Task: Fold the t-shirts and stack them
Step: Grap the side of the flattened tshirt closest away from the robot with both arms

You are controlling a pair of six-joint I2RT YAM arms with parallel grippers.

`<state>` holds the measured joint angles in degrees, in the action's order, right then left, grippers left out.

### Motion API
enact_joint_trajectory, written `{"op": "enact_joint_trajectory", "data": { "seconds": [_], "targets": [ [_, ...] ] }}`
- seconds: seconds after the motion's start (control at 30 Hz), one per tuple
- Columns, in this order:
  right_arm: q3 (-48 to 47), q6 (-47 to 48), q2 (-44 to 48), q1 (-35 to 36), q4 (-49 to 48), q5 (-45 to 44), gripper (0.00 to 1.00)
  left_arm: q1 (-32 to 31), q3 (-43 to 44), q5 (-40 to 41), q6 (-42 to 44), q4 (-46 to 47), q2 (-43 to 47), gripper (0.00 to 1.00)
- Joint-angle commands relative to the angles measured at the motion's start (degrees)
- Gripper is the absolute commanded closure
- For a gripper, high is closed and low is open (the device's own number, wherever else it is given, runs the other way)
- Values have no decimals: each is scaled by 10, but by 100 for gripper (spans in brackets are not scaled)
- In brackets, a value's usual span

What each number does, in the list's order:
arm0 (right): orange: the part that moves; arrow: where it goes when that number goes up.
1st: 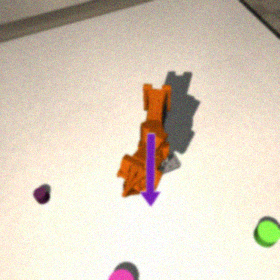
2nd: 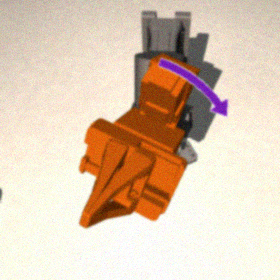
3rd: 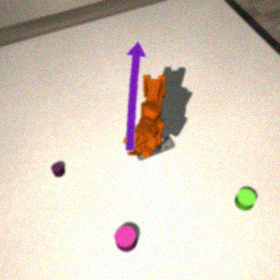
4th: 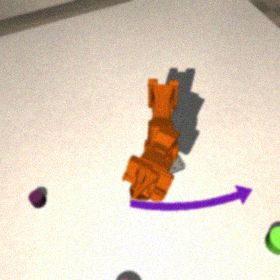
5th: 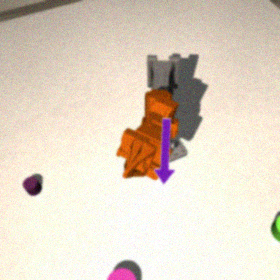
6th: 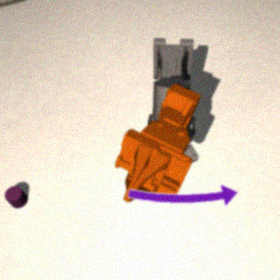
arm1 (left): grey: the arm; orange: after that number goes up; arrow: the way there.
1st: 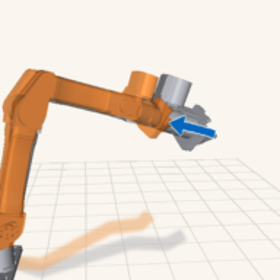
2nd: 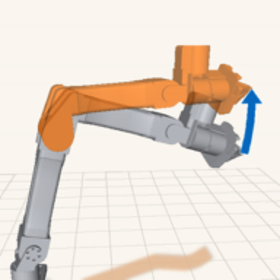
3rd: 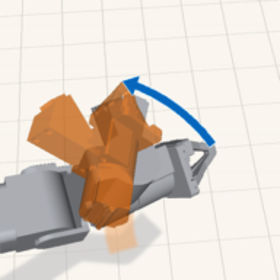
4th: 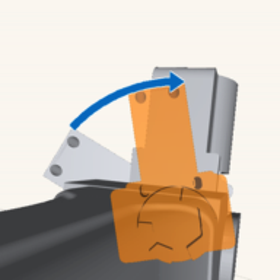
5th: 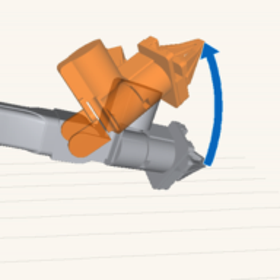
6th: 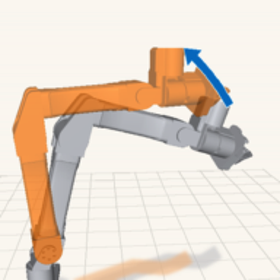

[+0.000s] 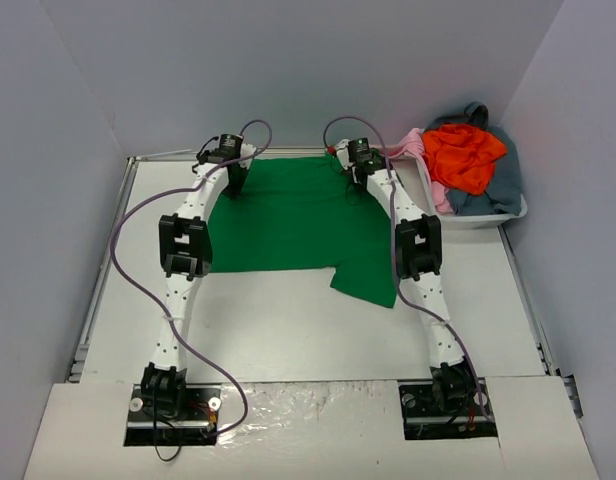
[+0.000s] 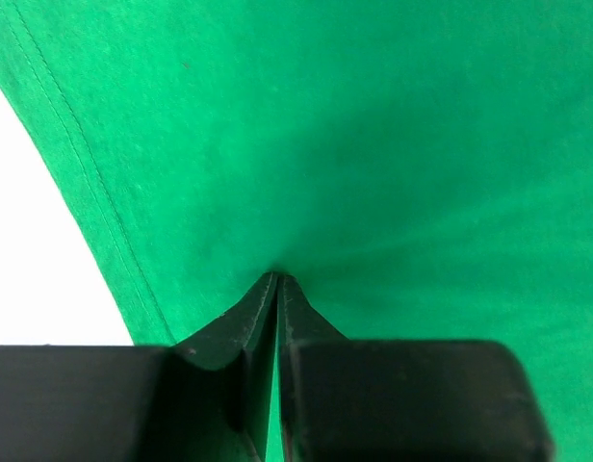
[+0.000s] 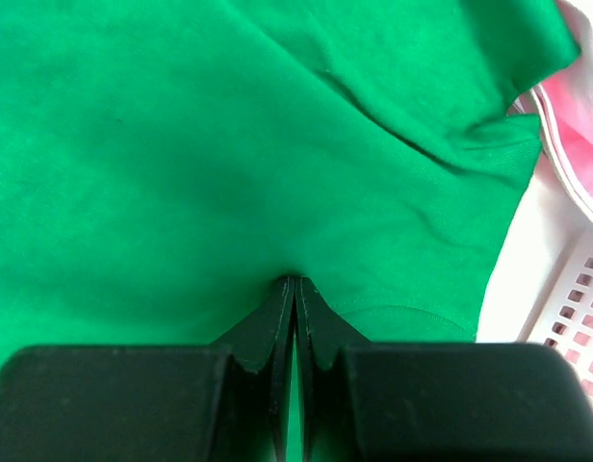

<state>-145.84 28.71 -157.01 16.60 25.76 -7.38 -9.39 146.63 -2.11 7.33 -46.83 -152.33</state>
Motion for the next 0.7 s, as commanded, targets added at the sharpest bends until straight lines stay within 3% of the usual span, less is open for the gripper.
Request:
{"op": "enact_joint_trajectory", "data": {
  "seconds": [0.0,0.1,0.13,0.23,0.3,0.37,0.53,0.57,0.67],
  "targets": [
    [25,6,52,19,-7,-19,100,-11,-9,16,14,6,77,94],
    [42,13,109,35,-11,-31,95,-17,-7,40,29,8,127,80],
    [49,13,140,40,-11,-34,93,-19,-6,46,34,7,155,68],
    [88,13,207,55,-11,-51,82,-27,-22,67,46,2,214,51],
    [134,9,242,61,-11,-61,66,-33,-46,76,53,0,250,46],
    [171,2,295,66,-11,-71,61,-40,-85,87,58,4,310,39],
    [358,-20,430,70,-5,-74,58,-47,-343,90,108,54,495,35],
    [391,-28,452,70,-4,-63,57,-46,-443,71,133,75,553,33],
    [509,-30,526,68,14,-34,55,-46,-586,14,180,99,640,30]
  ]
}}
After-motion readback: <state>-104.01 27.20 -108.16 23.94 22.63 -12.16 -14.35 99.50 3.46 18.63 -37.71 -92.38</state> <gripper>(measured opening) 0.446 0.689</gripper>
